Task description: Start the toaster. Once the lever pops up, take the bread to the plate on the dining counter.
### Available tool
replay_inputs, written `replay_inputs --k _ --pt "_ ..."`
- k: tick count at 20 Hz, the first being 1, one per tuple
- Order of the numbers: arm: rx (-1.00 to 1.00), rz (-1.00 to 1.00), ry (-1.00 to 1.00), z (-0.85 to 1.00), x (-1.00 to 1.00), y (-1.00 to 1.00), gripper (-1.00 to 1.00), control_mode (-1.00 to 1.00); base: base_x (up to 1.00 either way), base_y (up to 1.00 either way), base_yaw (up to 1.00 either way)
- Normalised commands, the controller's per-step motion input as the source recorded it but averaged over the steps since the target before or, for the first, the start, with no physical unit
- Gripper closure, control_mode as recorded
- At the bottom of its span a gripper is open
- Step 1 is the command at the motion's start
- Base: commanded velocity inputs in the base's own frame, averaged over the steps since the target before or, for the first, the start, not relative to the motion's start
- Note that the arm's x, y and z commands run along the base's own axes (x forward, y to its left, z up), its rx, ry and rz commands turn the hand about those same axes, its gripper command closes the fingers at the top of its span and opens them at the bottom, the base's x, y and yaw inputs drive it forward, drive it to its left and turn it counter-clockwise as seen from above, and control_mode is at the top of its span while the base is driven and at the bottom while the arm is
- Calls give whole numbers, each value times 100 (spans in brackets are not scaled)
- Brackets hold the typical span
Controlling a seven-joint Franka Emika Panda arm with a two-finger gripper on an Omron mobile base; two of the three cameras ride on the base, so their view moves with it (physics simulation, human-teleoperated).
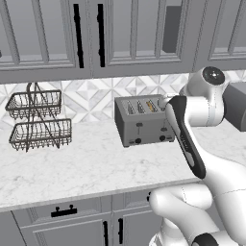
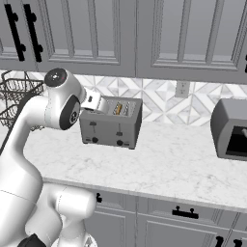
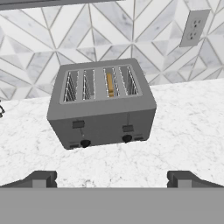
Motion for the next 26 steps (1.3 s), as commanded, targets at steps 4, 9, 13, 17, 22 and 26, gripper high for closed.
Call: replay_inputs --k 4,9,13,17,22,26 --pt "0 0 0 0 0 0 -100 -100 0 0 0" --pt "0 0 0 0 0 0 -100 -100 0 0 0" --pt "0 0 0 0 0 0 -100 -100 0 0 0" --pt "0 0 0 0 0 0 -100 -100 0 0 0" --pt "0 0 0 0 0 0 -100 -100 0 0 0" --pt "0 0 0 0 0 0 -100 -100 0 0 0"
